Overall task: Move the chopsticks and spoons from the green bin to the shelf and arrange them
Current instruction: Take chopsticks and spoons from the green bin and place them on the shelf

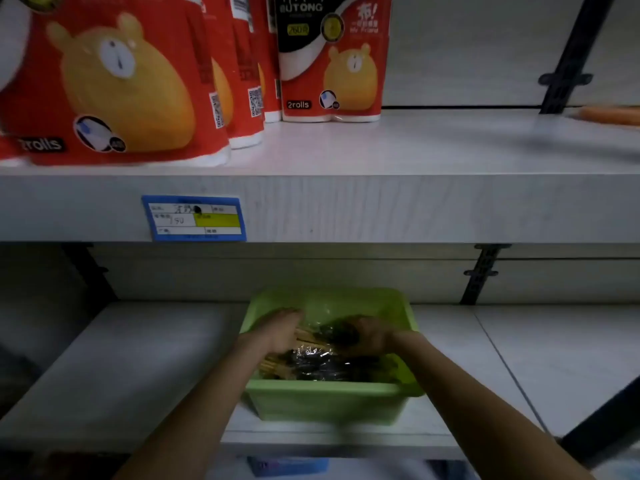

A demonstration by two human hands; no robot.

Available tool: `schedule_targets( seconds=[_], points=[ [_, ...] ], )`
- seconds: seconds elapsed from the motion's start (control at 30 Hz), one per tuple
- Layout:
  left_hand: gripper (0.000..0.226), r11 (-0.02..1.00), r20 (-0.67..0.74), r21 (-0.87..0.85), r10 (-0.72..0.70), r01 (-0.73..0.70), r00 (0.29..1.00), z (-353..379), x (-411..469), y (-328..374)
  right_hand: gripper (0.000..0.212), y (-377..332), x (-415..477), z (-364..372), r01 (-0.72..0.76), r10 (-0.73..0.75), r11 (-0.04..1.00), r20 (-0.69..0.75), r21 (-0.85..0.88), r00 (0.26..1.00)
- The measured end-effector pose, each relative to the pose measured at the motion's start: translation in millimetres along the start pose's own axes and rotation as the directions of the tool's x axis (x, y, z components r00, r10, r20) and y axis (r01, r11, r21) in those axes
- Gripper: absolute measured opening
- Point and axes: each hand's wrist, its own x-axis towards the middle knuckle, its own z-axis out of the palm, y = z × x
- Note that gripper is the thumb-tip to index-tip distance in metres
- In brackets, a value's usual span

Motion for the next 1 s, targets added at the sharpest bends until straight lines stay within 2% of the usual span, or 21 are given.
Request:
schedule_targets(
  seconds=[0.1,0.2,0.4,0.57,0.67,0.83,0.9,1.0],
  points=[
    [0.055,1.0,0.06,0.016,0.007,-0.008,0.998,1.8,2.2,-5.3,0.055,3.1,3.9,1.5,0.024,-0.024,0.999,0.007,-0.038,1.0],
    [0.043,1.0,0.107,0.024,-0.003,0.001,0.994,5.6,7.7,-9.5,0.054,-1.0,4.3,5.1,0.026,-0.022,0.996,0.049,-0.085,0.999],
    [0.043,1.0,0.131,0.005,0.02,-0.021,0.991,8.9,16.0,-13.5,0.067,-10.4,8.8,12.9,0.063,-0.035,0.967,0.119,-0.245,0.992],
    [0.035,0.999,0.123,-0.018,0.042,-0.04,0.992,10.6,19.7,-15.2,0.047,-11.8,10.8,16.5,0.096,-0.063,0.952,0.118,-0.292,0.991],
    [0.037,0.999,0.129,-0.042,0.033,-0.028,0.991,12.3,21.2,-16.2,0.044,-10.5,11.3,15.0,0.094,-0.075,0.954,0.078,-0.286,0.994],
    [0.043,0.999,0.144,-0.054,0.007,0.001,0.99,12.1,21.8,-14.4,0.055,-8.7,12.4,16.1,0.079,-0.038,0.948,0.136,-0.308,0.99],
    [0.043,0.997,0.157,-0.078,0.002,0.01,0.988,12.2,22.8,-15.6,0.05,-7.5,9.6,13.0,0.075,-0.034,0.955,0.146,-0.287,0.989],
    [0.03,0.995,0.168,-0.102,0.014,0.003,0.986,11.4,22.8,-15.7,0.035,-3.2,3.7,6.1,0.013,0.008,0.983,0.113,-0.181,0.994]
  ],
)
